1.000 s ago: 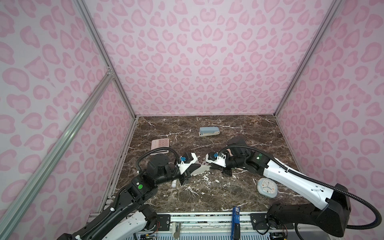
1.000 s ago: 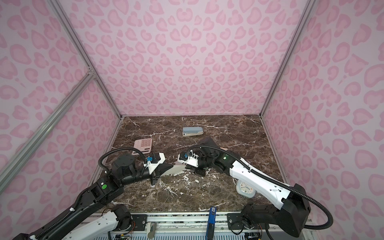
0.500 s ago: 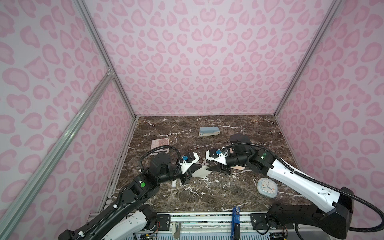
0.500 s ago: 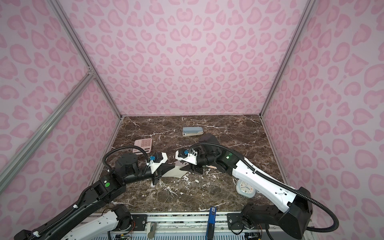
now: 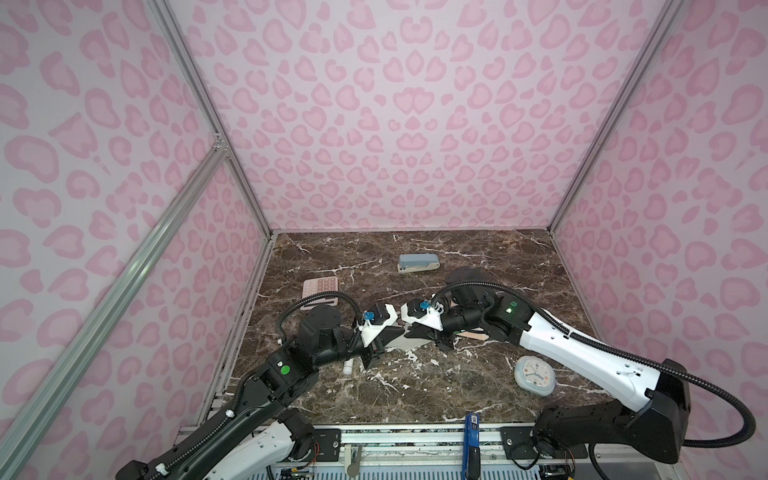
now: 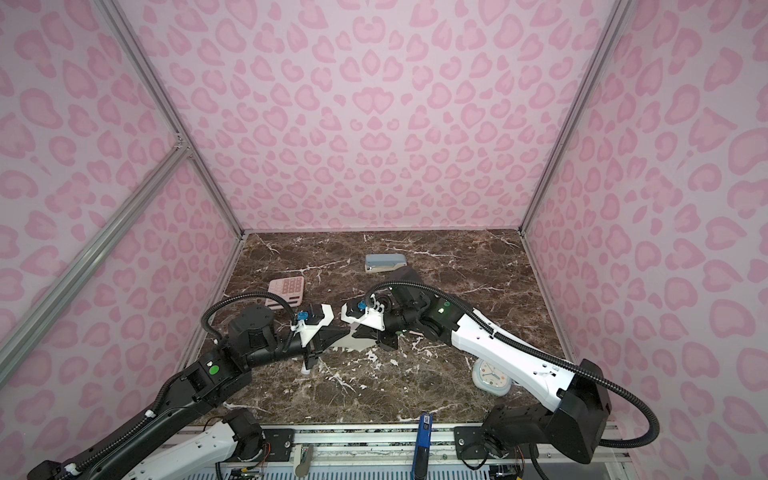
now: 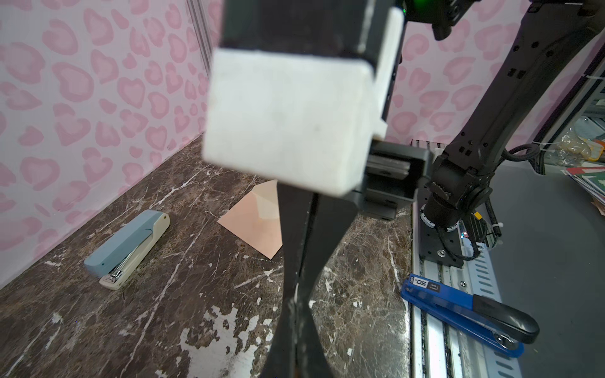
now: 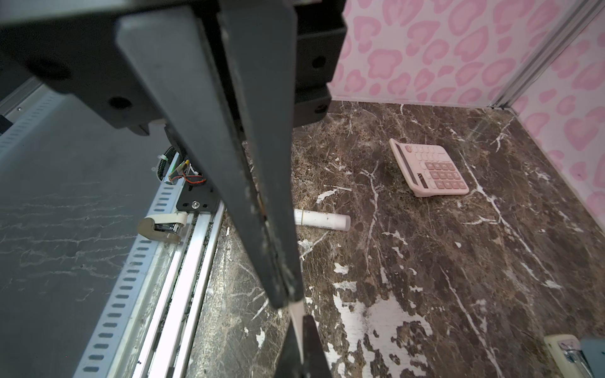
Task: Place the letter into the envelope and seal it
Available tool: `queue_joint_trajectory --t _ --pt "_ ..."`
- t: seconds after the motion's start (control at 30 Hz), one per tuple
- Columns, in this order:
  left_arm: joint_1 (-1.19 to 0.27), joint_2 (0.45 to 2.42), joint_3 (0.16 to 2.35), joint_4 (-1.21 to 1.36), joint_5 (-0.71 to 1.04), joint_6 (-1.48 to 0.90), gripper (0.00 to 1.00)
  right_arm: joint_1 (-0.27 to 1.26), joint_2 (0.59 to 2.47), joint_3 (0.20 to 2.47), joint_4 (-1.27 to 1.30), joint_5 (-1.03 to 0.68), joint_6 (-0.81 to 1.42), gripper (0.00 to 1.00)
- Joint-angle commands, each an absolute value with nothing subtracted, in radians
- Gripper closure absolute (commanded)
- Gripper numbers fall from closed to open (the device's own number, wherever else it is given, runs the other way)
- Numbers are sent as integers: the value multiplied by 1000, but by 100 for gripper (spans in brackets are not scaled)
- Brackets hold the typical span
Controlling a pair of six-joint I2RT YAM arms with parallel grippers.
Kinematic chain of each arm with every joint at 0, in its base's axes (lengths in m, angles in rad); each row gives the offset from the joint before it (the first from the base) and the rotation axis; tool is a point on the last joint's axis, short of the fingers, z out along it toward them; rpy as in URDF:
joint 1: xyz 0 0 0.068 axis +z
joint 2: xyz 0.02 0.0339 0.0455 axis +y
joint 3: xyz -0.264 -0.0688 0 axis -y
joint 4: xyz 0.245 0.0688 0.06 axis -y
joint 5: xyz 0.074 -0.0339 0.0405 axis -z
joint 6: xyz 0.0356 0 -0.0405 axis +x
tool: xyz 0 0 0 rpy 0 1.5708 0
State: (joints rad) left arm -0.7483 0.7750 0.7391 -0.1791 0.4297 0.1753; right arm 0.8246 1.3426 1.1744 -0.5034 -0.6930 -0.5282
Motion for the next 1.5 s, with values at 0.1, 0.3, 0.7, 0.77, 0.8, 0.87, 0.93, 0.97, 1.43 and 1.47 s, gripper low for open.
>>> queue_joint_trajectory --t 0.1,0.3,0.7,0.77,0.8,0.87,0.93,0.97,1.43,1.47 --pt "-748 759 744 -172 419 177 96 819 1335 1157 -531 -678 -534 100" --pt "-749 750 738 -182 388 176 65 812 1319 1140 -531 -681 -530 100" --pt "-749 763 724 -184 375 176 66 804 1310 1122 -532 -696 -515 100" --pt "-749 769 723 -178 380 175 67 804 1310 1120 -528 -700 -512 100" --pt "-749 772 725 -177 384 174 68 805 1309 1118 -526 -704 -511 100" --pt "-749 784 727 -175 393 175 70 804 1312 1118 -524 -710 -507 100" --pt "-748 794 727 -168 402 175 71 805 1311 1119 -522 -713 -507 100" --pt "-748 798 726 -165 407 173 72 805 1313 1118 -523 -713 -507 100" --pt "-749 817 736 -140 454 157 96 803 1313 1104 -517 -706 -505 97" --pt "-749 816 736 -141 453 157 96 801 1310 1102 -516 -708 -501 93"
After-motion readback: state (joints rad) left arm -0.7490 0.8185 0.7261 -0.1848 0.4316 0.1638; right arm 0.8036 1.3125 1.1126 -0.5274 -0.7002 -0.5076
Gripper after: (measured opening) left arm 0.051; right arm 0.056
